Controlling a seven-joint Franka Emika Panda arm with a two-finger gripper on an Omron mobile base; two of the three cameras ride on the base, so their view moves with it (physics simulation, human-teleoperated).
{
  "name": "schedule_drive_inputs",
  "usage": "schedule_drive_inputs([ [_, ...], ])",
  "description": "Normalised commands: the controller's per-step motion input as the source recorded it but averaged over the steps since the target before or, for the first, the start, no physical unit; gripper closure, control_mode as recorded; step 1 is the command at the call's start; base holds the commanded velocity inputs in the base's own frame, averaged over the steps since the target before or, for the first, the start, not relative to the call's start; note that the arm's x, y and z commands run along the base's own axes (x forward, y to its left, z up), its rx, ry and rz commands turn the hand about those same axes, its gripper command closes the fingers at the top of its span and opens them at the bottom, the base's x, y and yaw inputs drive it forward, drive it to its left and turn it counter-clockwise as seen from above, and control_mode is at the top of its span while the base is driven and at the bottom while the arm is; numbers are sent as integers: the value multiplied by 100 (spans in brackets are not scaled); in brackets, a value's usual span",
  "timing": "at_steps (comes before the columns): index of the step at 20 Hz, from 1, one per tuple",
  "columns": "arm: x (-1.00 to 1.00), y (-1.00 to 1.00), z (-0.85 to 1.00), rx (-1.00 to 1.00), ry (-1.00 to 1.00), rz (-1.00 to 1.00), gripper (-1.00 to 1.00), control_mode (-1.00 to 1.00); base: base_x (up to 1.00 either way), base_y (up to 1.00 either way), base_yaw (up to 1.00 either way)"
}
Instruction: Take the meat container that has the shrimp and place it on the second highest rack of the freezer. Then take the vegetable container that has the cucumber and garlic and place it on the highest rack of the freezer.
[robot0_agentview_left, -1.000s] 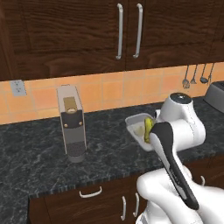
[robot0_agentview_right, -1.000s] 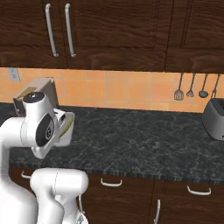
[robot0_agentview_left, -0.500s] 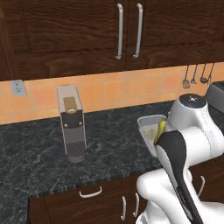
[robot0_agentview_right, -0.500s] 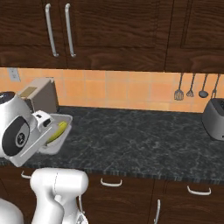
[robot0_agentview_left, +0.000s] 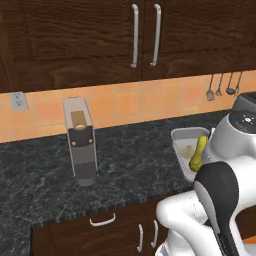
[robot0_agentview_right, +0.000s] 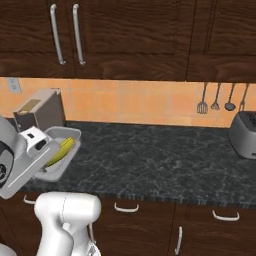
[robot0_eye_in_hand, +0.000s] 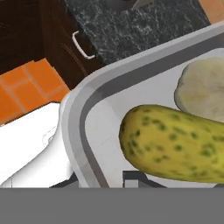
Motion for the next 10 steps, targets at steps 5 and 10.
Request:
schedule_drive_inputs([
  [5,0,0,0,0,0,0,100,100,-43,-56,-26],
  [10,0,0,0,0,0,0,100,100,-27,-72,-51],
])
